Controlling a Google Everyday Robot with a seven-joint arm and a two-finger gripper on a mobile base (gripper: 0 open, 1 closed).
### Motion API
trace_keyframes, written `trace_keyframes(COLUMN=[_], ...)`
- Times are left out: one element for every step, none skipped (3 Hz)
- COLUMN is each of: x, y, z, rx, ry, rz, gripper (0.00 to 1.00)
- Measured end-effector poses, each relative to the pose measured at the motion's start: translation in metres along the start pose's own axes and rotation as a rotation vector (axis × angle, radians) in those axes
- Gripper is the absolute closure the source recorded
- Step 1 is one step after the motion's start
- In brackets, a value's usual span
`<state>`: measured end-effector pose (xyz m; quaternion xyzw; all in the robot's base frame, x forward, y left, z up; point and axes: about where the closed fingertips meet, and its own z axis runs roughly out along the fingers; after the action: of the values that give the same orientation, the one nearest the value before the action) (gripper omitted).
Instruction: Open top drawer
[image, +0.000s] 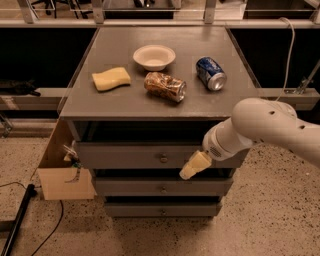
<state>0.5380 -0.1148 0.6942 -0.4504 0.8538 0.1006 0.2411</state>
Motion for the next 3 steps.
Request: trace_keyframes(x=[0.013, 0.009, -0.007], y=[-0.009, -0.026, -0.044], z=[0.004, 0.013, 0.017], rx=[0.041, 0.062, 0.091], ry=[-0.015, -0.015, -0.010], rz=[0.016, 0.015, -0.017], gripper=[0.00, 0.00, 0.00])
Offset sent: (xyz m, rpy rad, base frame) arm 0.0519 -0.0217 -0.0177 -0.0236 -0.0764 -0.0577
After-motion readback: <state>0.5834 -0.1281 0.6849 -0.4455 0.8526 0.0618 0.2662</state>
